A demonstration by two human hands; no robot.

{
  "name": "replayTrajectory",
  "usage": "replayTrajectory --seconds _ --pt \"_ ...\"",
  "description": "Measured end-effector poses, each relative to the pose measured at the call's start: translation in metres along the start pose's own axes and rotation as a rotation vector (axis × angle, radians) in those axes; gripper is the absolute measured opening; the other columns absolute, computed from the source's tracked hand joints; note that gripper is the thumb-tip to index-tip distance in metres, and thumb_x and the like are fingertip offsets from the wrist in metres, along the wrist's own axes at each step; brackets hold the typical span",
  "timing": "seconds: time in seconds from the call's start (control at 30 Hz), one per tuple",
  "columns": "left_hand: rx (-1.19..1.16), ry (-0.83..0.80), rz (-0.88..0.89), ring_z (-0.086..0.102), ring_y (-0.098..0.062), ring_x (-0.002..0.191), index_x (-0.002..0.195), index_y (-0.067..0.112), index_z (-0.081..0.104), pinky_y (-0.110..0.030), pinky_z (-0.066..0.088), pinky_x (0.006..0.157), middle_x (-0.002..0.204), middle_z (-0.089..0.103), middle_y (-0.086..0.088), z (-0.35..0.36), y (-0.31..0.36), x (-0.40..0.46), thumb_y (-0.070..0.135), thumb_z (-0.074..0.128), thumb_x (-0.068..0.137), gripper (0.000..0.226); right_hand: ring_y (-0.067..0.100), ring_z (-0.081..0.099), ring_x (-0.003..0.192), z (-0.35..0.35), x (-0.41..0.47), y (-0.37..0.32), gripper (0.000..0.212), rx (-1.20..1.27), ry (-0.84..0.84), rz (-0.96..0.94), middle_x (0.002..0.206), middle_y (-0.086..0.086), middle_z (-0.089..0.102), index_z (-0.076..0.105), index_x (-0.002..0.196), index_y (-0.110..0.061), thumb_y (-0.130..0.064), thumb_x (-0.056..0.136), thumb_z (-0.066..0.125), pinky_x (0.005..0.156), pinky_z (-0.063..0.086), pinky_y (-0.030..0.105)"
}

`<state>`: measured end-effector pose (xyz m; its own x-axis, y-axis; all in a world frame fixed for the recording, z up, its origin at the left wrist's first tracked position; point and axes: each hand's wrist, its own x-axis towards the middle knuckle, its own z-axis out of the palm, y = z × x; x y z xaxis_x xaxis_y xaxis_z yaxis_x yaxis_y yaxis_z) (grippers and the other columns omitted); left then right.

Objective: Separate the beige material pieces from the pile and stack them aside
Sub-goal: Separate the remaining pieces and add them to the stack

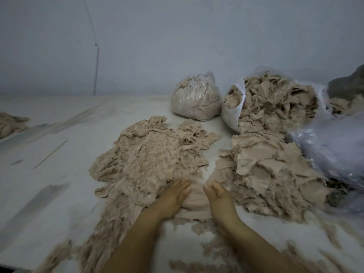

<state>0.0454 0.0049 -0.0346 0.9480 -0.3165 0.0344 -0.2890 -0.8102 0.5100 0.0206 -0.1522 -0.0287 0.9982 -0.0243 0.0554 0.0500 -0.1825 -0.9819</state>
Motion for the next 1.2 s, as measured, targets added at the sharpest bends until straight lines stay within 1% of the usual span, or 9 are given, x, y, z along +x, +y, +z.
replayTrajectory --seconds 0.13,0.4,0.57,0.67,0.73,0.9,1.03,1.13,1.2 --pt "0.176 -0.003 -0.087 0.004 -0.016 0.147 0.15 0.013 0.022 -0.019 0.0 0.112 0.16 0.009 -0.004 0.01 -0.012 0.007 0.031 0.023 0.105 0.049 0.012 0.059 0.081 -0.013 -0.008 0.002 0.013 0.163 -0.001 0.139 0.084 -0.002 0.064 0.059 0.078 -0.015 -0.018 0.09 0.064 0.076 0.047 0.023" --pt "0.304 0.061 -0.225 0.01 -0.024 0.146 0.145 0.002 0.027 -0.025 0.008 0.114 0.158 0.012 -0.015 0.015 -0.016 0.017 0.023 0.026 0.105 0.046 0.016 0.064 0.08 -0.046 -0.017 -0.019 0.016 0.309 -0.096 0.239 0.086 0.003 0.07 0.066 0.084 -0.007 -0.022 0.088 0.065 0.071 0.05 0.028" --pt "-0.303 0.472 -0.17 0.052 -0.022 0.116 0.117 0.006 0.061 -0.016 0.034 0.087 0.125 0.058 -0.01 0.001 0.021 0.002 0.021 0.045 0.1 0.028 0.025 0.063 0.094 -0.047 -0.011 -0.032 0.02 0.427 -0.115 0.206 0.098 0.014 0.069 0.067 0.092 -0.006 -0.025 0.089 0.064 0.092 0.048 0.041" --pt "-0.798 0.2 -0.019 0.062 -0.01 0.079 0.087 0.025 0.071 -0.015 0.043 0.069 0.082 0.067 0.003 -0.003 0.066 -0.019 0.041 0.053 0.094 0.025 0.022 0.064 0.08 -0.035 -0.01 -0.038 0.018 0.451 -0.155 0.154 0.086 0.015 0.068 0.067 0.091 -0.005 -0.023 0.09 0.062 0.077 0.052 0.034" --pt "-0.86 0.068 -0.025 0.045 -0.002 0.053 0.062 0.028 0.062 -0.013 0.036 0.053 0.056 0.051 0.014 0.0 0.084 -0.032 0.038 0.061 0.089 0.029 0.02 0.06 0.071 -0.033 -0.009 -0.038 0.015 0.37 -0.105 0.081 0.078 0.011 0.065 0.065 0.083 -0.01 -0.024 0.09 0.062 0.066 0.049 0.029" --pt "-1.0 0.325 -0.158 0.044 -0.014 0.064 0.071 0.008 0.053 -0.022 0.039 0.062 0.064 0.048 -0.004 -0.017 0.071 -0.036 0.017 0.056 0.093 0.024 0.01 0.047 0.054 -0.056 -0.01 -0.012 0.03 -0.072 0.139 0.01 0.062 -0.003 0.056 0.061 0.072 -0.017 -0.034 0.096 0.053 0.054 0.036 0.026" --pt "-0.916 0.265 -0.135 0.039 -0.02 0.072 0.085 0.004 0.056 -0.032 0.034 0.066 0.077 0.044 -0.011 -0.022 0.071 -0.034 0.027 0.053 0.095 0.025 0.01 0.036 0.032 -0.061 -0.022 -0.011 0.056 -0.113 -0.238 0.259 0.041 0.0 0.046 0.067 0.073 -0.013 -0.055 0.095 0.038 0.039 0.028 0.02" --pt "-0.94 0.251 -0.124 0.043 -0.021 0.069 0.087 -0.004 0.056 -0.025 0.04 0.057 0.076 0.048 -0.012 -0.016 0.077 -0.034 0.029 0.052 0.095 0.034 0.007 0.063 0.061 -0.054 -0.026 -0.027 0.073 -0.371 -0.352 0.19 0.068 -0.004 0.071 0.072 0.079 -0.019 -0.076 0.083 0.026 0.06 0.048 0.021" --pt "-0.977 0.232 -0.126 0.049 -0.021 0.07 0.092 -0.01 0.055 -0.026 0.044 0.059 0.078 0.054 -0.013 -0.013 0.077 -0.033 0.03 0.053 0.094 0.041 0.015 0.07 0.081 -0.05 -0.025 -0.03 0.07 -0.1 -0.314 0.144 0.086 0.0 0.074 0.073 0.091 -0.017 -0.074 0.08 0.033 0.074 0.054 0.029"
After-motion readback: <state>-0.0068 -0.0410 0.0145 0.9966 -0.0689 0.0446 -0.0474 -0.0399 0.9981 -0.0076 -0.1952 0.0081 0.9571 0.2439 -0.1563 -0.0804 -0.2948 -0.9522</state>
